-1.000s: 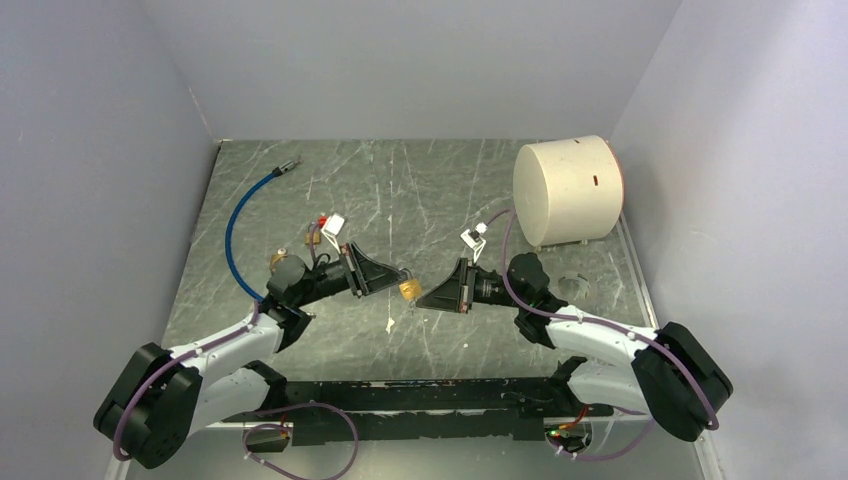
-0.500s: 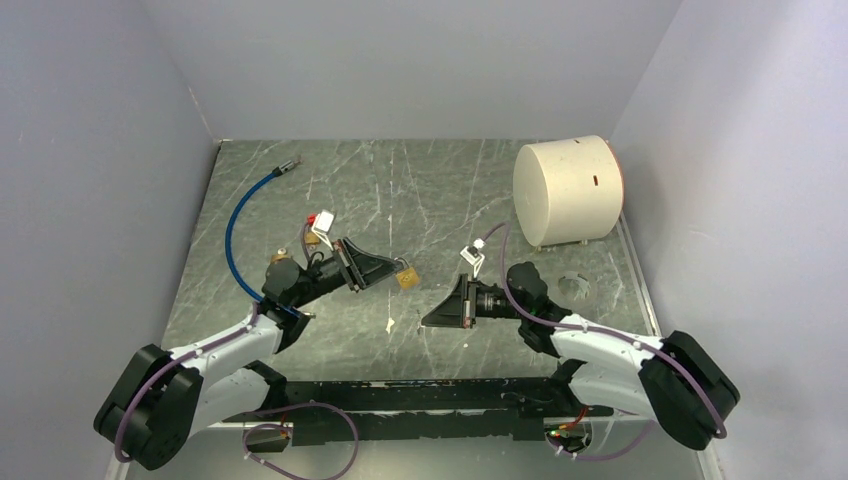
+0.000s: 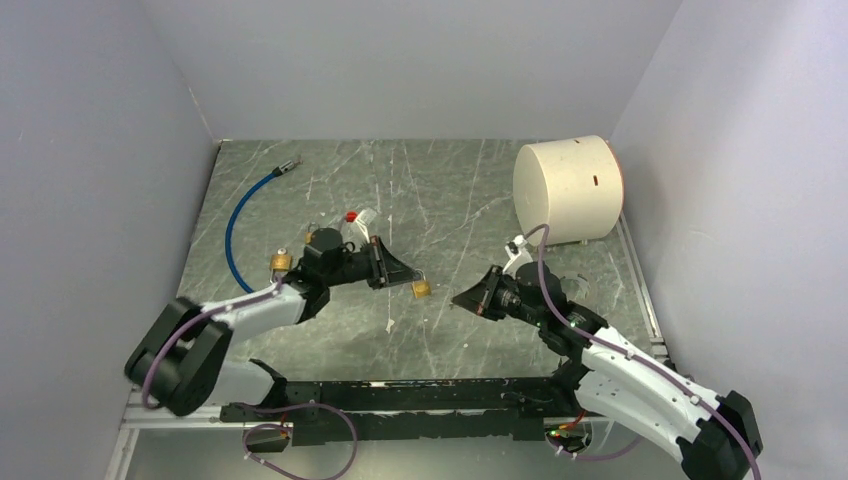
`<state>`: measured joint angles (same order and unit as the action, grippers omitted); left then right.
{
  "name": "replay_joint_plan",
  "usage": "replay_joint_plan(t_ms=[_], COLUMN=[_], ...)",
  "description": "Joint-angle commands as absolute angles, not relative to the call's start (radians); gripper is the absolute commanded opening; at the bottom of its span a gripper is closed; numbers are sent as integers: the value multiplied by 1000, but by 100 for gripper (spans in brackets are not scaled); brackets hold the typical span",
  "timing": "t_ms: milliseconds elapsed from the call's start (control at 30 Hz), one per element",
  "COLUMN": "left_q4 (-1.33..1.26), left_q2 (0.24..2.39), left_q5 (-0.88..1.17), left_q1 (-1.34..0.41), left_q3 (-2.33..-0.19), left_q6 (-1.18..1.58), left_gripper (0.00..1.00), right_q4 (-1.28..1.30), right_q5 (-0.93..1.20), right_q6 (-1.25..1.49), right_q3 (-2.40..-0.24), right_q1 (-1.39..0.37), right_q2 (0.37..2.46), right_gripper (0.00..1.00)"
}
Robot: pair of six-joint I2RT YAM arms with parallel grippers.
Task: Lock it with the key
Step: Place the lock at the center of the board.
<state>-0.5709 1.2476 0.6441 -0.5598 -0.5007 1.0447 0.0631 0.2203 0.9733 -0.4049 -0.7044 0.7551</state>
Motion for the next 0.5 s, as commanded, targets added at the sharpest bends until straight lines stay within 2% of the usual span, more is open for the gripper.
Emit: replay_joint_plan(t_ms=[0,100,467], left_q4=[-677,-762,-773], left_q2=[1416,1541,1867], left_q5=[715,723,673], left_q1=[-592,-639,-802], left_q3=[-539,-578,-828], left_q6=[1098,1135,1153], left_gripper=[2,2,2], right_q4=[349,412,510], right_q5=[-40,-89,-37], right_q6=[1023,1035,951], right_q3=[-485,-493,-505], right_q1=[-683,-667,-483], right_q2=[719,708,743], right_gripper=[0,0,0])
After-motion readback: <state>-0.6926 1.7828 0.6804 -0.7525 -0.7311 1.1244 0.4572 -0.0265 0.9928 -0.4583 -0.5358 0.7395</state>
